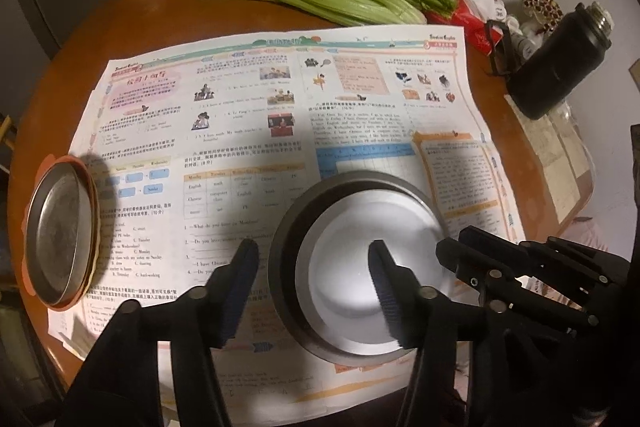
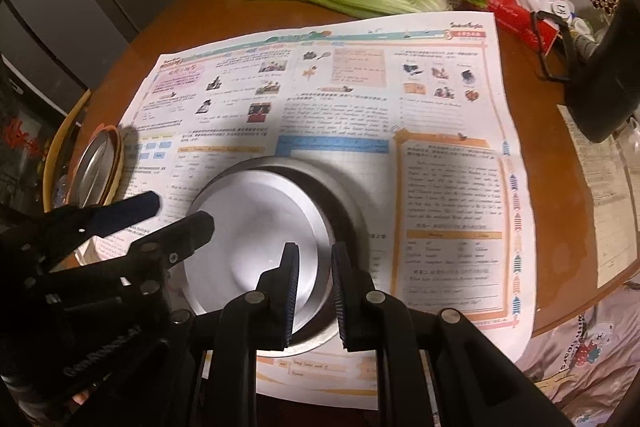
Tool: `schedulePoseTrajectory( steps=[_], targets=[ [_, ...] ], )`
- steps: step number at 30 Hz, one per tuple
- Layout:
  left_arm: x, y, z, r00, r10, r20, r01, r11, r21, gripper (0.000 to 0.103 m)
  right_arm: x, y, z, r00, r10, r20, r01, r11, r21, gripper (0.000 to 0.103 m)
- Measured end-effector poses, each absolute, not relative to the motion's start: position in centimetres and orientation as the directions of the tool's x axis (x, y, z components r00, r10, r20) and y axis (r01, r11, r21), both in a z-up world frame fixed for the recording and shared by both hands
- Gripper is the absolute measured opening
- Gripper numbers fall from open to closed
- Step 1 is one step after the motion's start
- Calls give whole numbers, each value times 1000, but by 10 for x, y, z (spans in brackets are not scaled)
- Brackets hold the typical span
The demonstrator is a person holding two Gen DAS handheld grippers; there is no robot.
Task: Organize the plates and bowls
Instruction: 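Open both tools and reposition them on the steel bowl's rim, then close both tools on the steel bowl's rim and lift it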
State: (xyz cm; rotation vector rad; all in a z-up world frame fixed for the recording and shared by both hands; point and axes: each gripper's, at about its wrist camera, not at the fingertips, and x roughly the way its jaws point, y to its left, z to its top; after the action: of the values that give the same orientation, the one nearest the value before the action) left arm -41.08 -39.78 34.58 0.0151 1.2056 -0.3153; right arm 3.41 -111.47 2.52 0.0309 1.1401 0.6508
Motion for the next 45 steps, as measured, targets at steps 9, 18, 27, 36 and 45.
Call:
schedulePoseTrajectory(
  steps=[9,18,27,36,45],
  targets=[
    [-417,-404,362,389,-293,-874,327,930,-166,69,42,-1129,30,305,499,-811,-425,833,353,26],
    [-421,-401,356,398,-298,-868,317,932,-175,71,42,-1131,22,291,498,-817,-425,832,356,28],
    [-424,-383,356,416,-365,-833,301,920,-253,76,35,-1132,15,283,507,-814,-433,825,363,29],
    [-419,-373,330,411,-285,-866,236,951,-201,76,32,-1138,5,320,470,-823,-413,851,325,52],
    [-417,-372,311,374,-277,-885,221,954,-204,76,33,-1137,-3,312,482,-819,-416,844,338,61]
  ],
)
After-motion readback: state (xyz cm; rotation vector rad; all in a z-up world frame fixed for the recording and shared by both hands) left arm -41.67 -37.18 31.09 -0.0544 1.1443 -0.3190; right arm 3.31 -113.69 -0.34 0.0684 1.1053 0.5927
